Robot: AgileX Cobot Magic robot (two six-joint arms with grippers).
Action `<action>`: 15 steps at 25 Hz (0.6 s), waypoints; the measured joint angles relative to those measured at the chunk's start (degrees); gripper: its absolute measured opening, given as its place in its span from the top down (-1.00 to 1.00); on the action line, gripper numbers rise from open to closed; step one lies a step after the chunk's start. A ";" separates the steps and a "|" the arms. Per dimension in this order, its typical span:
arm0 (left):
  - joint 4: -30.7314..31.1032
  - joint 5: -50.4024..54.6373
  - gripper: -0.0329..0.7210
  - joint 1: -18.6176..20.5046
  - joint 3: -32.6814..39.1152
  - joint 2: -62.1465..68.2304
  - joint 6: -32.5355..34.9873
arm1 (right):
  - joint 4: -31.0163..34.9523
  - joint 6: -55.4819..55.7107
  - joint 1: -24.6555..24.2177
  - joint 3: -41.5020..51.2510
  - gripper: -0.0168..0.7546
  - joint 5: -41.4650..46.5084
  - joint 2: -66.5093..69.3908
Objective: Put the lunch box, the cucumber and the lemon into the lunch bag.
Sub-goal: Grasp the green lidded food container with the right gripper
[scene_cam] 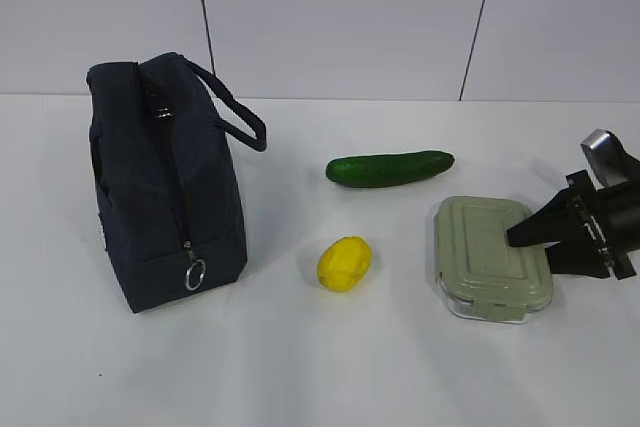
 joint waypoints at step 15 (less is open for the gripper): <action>-6.64 -7.90 -0.01 0.00 -8.84 21.37 0.00 | 0.45 0.21 0.00 0.00 -0.13 -0.12 0.00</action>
